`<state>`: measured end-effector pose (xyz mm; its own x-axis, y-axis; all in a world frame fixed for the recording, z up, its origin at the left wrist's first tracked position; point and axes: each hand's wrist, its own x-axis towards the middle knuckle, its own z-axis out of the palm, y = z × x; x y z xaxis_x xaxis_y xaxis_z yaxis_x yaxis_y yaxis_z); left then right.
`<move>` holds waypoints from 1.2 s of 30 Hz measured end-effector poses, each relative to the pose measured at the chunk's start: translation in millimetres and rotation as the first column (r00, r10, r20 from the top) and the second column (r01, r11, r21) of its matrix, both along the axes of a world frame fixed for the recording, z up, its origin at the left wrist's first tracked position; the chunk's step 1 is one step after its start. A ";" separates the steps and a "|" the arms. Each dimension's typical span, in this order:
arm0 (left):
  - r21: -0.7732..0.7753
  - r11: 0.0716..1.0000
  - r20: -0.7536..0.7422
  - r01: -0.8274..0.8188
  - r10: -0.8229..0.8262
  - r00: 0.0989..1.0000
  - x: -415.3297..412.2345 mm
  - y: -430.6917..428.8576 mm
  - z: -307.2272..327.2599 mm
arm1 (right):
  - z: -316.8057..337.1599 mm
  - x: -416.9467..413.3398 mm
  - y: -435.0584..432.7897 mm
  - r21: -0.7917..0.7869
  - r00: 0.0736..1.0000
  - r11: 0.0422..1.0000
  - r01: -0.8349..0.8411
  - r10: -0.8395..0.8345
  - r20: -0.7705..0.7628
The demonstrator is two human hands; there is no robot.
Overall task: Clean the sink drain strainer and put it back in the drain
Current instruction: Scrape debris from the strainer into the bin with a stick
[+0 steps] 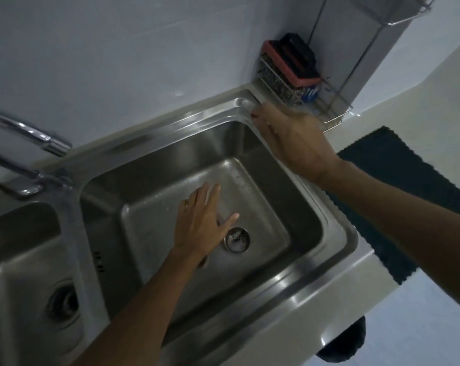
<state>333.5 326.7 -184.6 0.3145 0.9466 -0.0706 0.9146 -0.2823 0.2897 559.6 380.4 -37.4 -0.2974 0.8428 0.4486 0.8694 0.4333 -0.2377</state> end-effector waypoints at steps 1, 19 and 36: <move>-0.040 0.999 -0.029 -0.029 0.028 0.999 -16.2 -8.6 -9.0 | -11.3 -16.4 -8.8 -0.040 0.999 0.999 -0.035 0.034 -0.028; -0.348 0.923 -0.169 -0.163 0.109 0.979 -67.6 -51.8 -78.4 | -143.4 -72.5 -72.7 -0.523 0.875 0.837 -0.160 -0.125 -0.468; -0.023 0.993 0.311 0.117 -0.104 0.945 73.2 -138.7 105.7 | -7.5 25.0 -270.6 -0.355 0.442 0.924 0.138 -0.379 -0.813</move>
